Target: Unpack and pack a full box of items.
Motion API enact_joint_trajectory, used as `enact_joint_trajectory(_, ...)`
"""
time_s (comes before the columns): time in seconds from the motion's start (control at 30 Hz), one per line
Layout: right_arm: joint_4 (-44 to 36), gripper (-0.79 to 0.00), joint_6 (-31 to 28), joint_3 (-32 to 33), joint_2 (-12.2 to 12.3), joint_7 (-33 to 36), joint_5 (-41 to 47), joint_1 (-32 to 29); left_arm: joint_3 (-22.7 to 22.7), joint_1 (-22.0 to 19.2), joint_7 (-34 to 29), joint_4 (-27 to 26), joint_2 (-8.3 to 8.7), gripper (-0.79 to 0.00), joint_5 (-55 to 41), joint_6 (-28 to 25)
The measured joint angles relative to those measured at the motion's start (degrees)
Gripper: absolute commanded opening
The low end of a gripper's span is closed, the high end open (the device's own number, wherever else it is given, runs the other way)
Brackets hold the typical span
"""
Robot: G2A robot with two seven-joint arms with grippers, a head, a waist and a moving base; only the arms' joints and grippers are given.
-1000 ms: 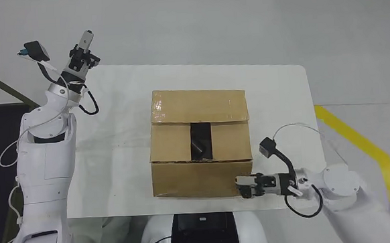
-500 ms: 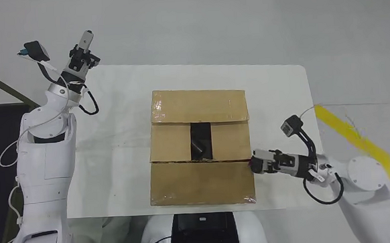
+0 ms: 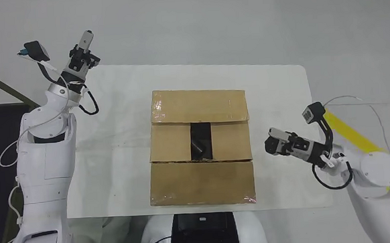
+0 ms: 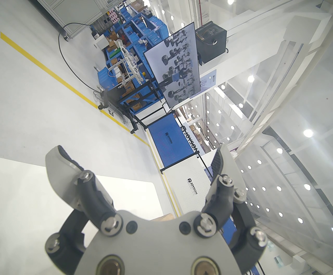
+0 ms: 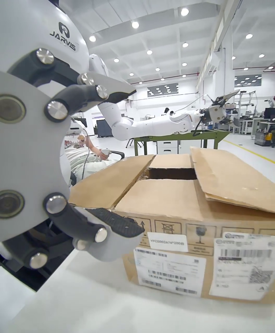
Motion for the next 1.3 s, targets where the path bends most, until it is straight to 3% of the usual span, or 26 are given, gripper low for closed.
enact_joint_trajectory(0.63,0.3,0.0,-0.28,0.25,-0.06,-1.52,0.47,0.02,0.13,0.63,-0.96,-1.62,-0.05,0.0,-2.01,0.7)
enact_joint_trajectory(0.87,0.3,0.0,-0.28,0.25,-0.06,-1.52,0.48,0.02,-2.13,3.13,-11.48,-4.95,0.36,0.0,-13.53,5.85)
enact_joint_trajectory(1.07,0.3,0.0,-0.28,0.25,-0.06,-1.52,0.48,0.02,-3.27,7.19,-25.97,-7.34,0.71,0.0,-25.13,4.01)
enact_joint_trajectory(1.3,0.3,0.0,-0.28,0.25,-0.06,-1.52,0.48,0.02,-2.89,10.39,-34.89,-8.67,0.77,0.0,-34.19,4.44)
